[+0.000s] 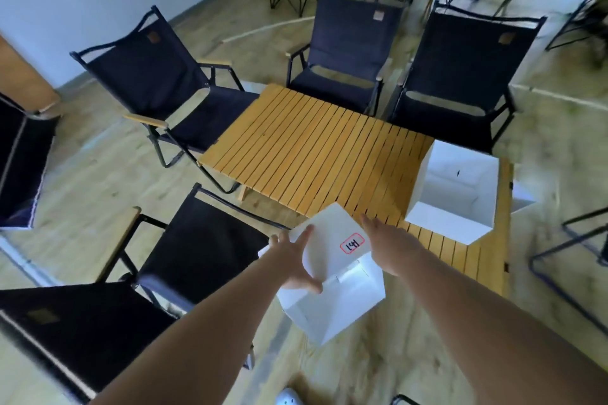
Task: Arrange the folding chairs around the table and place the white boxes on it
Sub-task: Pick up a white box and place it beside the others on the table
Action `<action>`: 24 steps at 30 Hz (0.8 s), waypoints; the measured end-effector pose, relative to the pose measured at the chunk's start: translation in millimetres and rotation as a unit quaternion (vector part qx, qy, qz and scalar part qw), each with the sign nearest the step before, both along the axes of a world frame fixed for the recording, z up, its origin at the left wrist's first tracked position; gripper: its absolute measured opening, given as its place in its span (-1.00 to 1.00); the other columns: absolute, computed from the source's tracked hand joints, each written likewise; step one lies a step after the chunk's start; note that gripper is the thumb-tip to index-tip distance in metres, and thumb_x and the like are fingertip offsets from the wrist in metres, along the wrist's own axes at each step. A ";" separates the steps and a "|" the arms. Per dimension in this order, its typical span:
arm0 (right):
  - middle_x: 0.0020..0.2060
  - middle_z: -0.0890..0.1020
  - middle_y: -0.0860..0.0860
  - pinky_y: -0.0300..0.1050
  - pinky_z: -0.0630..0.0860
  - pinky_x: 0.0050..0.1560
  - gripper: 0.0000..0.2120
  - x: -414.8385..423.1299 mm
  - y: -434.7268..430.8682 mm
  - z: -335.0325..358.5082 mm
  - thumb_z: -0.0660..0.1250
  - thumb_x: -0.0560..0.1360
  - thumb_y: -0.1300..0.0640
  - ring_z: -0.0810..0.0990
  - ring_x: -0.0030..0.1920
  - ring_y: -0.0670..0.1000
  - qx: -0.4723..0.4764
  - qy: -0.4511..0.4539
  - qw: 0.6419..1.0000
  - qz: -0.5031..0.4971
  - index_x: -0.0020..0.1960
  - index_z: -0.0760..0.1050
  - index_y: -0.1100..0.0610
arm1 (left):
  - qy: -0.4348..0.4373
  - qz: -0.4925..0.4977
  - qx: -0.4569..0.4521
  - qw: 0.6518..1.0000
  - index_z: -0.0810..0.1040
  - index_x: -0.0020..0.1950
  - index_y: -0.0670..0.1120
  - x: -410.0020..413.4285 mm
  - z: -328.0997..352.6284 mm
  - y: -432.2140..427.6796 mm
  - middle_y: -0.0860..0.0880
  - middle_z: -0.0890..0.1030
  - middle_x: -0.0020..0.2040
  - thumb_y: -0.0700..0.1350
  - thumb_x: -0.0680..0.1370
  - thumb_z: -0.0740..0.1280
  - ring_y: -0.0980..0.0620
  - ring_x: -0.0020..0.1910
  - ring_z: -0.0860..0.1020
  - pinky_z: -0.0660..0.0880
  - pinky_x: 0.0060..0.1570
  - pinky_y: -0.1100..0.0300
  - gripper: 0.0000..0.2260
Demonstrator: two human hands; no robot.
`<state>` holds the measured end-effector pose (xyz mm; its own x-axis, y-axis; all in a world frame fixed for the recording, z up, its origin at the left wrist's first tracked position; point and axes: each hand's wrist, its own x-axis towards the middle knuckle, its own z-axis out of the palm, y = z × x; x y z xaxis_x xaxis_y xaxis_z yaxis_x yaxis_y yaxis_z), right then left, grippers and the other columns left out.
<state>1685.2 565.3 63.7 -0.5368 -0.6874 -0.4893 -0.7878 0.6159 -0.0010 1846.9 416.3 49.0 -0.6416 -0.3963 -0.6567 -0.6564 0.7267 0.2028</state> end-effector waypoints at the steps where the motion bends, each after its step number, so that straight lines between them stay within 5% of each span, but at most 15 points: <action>1: 0.25 0.52 0.14 0.03 0.59 -0.02 -0.33 -1.0 -2.7 7.0 0.19 0.55 0.29 0.59 0.11 0.15 0.001 0.008 1.000 -0.008 0.56 -0.02 0.07 | 0.007 0.005 0.006 1.000 -0.38 0.47 0.30 -3.5 7.4 -3.1 -0.09 0.01 0.52 0.33 0.14 0.49 -0.25 0.49 -0.01 0.40 0.24 -0.27 0.23; 7: 0.16 0.57 0.18 -0.06 0.54 -0.04 -0.64 -15.2 -21.2 43.3 0.22 0.56 0.30 0.59 0.12 0.17 -0.042 0.004 0.998 -0.056 0.33 0.31 0.19 | 0.023 0.028 0.047 0.998 -0.28 0.49 0.32 -25.6 34.8 -14.7 -0.06 0.03 0.54 0.29 0.18 0.45 -0.29 0.49 0.06 0.40 0.25 -0.27 0.12; 11: 0.10 0.58 0.16 -0.08 0.49 -0.11 -0.71 -39.3 -32.7 58.0 0.21 0.57 0.27 0.58 0.08 0.15 -0.058 0.035 0.997 -0.029 0.28 0.38 0.19 | 0.044 0.009 0.061 0.997 -0.08 0.55 0.21 -51.9 44.8 -22.0 -0.08 0.35 0.39 0.15 0.33 0.41 -0.14 0.22 0.45 0.55 0.10 -0.06 -0.08; 14: 0.03 0.59 0.14 -0.12 0.41 -0.24 -0.74 -64.9 -42.0 60.6 0.21 0.56 0.28 0.55 -0.07 0.11 -0.075 0.051 0.996 -0.009 0.24 0.41 0.20 | 0.061 -0.049 -0.010 0.997 0.06 0.57 0.07 -78.6 53.6 -21.3 -0.06 0.55 0.04 0.01 0.49 0.33 -0.07 -0.04 0.55 0.59 -0.08 0.06 -0.29; 17: -0.04 0.59 0.12 -0.12 0.40 -0.29 -0.75 -96.1 -53.8 64.4 0.19 0.56 0.28 0.47 -0.18 0.08 -0.081 0.073 0.994 0.011 0.23 0.42 0.19 | 0.069 -0.081 -0.066 0.992 0.15 0.53 -0.03 -108.6 57.2 -24.5 -0.16 0.58 0.08 -0.10 0.58 0.23 -0.12 -0.04 0.57 0.58 -0.14 0.06 -0.47; 22: -0.31 0.45 -0.01 -0.21 0.20 -0.46 -0.93 -161.4 -74.6 61.5 0.17 0.60 0.20 0.39 -0.35 -0.02 -0.121 0.082 0.989 0.005 -0.01 0.40 0.07 | 0.066 -0.067 -0.110 0.989 0.13 0.56 -0.02 -163.8 51.1 -46.7 -0.13 0.58 0.02 -0.29 0.58 0.17 -0.07 -0.09 0.57 0.58 -0.21 0.10 -0.43; 24: -0.24 0.51 0.00 -0.21 0.37 -0.38 -0.90 -190.5 -78.3 50.4 0.19 0.60 0.15 0.49 -0.26 0.00 -0.128 0.057 0.990 -0.019 0.07 0.45 0.08 | 0.068 -0.043 -0.103 0.991 0.19 0.55 -0.02 -186.6 47.4 -58.3 -0.12 0.58 0.09 -0.34 0.55 0.18 -0.07 -0.05 0.56 0.55 -0.20 0.13 -0.42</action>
